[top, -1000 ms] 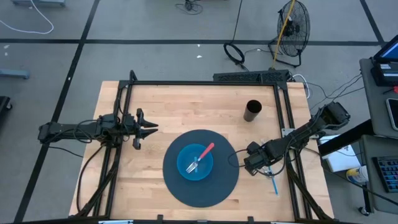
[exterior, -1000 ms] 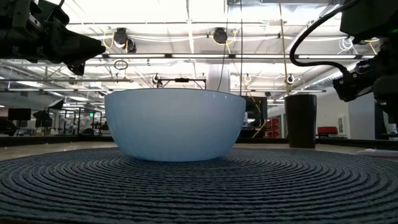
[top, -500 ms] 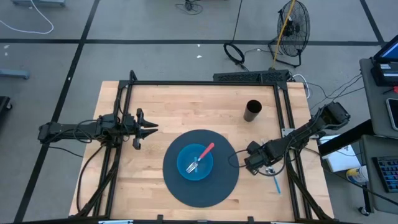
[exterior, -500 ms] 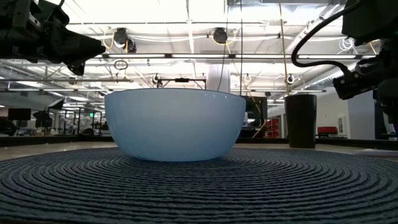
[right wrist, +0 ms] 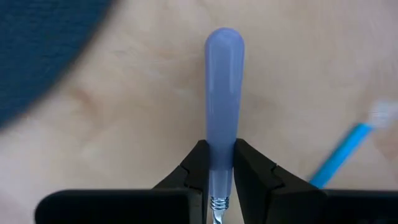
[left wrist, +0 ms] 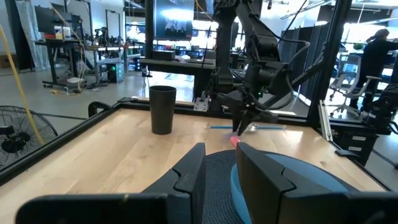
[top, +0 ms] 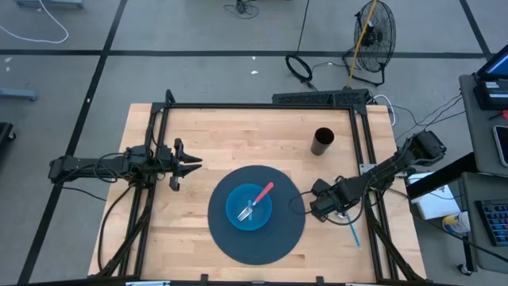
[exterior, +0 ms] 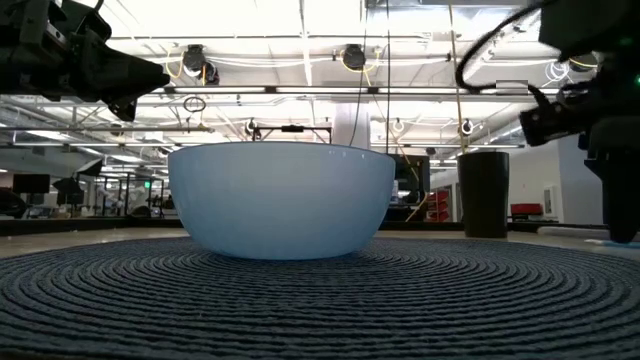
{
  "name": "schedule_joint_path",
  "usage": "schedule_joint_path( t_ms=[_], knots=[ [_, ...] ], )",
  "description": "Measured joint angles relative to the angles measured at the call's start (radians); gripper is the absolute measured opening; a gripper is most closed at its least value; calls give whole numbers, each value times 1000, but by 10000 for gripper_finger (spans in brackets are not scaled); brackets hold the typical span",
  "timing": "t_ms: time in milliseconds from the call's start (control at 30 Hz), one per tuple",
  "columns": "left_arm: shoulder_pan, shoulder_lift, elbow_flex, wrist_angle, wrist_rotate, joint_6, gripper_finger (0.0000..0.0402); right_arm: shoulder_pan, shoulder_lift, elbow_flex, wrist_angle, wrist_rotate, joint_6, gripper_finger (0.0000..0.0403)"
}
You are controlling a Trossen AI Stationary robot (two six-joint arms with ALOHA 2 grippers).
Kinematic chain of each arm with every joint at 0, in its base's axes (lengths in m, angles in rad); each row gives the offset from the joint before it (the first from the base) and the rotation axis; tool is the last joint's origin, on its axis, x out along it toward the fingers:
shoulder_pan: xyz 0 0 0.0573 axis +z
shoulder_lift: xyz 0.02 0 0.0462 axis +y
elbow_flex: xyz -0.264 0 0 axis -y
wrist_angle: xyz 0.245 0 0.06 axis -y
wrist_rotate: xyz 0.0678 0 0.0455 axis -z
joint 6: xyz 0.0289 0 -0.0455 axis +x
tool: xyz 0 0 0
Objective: Pick & Place Utensil
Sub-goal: Put the purple spoon into the blue bowl on the blue mat
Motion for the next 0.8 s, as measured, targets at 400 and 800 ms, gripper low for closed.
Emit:
schedule_joint_path(
  t_ms=[400, 800],
  knots=[
    [0, 0, 0, 0, 0, -5, 93, 0, -7, 29, 93, 17, -88, 40],
    [0, 0, 0, 0, 0, -7, 93, -2, -117, 31, 116, 98, -122, 40]
  ],
)
